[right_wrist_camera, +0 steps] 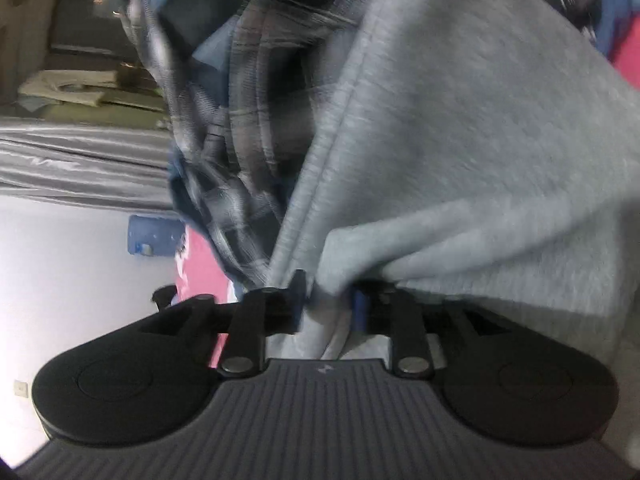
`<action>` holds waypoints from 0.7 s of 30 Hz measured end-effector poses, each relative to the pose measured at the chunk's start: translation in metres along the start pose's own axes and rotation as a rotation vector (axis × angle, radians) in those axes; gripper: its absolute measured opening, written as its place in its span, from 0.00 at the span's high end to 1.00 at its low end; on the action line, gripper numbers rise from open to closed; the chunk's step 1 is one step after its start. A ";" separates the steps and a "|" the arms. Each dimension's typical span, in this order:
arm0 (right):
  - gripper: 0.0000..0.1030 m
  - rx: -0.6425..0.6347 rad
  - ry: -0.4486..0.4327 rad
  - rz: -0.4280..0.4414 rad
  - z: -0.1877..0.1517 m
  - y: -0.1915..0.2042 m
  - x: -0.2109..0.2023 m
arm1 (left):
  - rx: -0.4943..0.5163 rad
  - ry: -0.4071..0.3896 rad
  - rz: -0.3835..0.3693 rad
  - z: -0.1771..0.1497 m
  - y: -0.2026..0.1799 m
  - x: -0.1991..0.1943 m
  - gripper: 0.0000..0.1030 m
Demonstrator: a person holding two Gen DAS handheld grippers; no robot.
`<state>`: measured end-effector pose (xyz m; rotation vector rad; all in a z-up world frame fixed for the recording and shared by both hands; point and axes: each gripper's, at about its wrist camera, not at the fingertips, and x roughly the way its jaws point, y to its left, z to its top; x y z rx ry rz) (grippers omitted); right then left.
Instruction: Fold clothes
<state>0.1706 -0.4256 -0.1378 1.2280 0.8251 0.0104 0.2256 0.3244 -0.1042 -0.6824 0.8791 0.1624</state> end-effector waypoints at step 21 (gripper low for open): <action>0.25 -0.032 0.053 0.212 -0.026 0.007 -0.042 | -0.100 -0.105 0.032 0.014 0.054 -0.084 0.45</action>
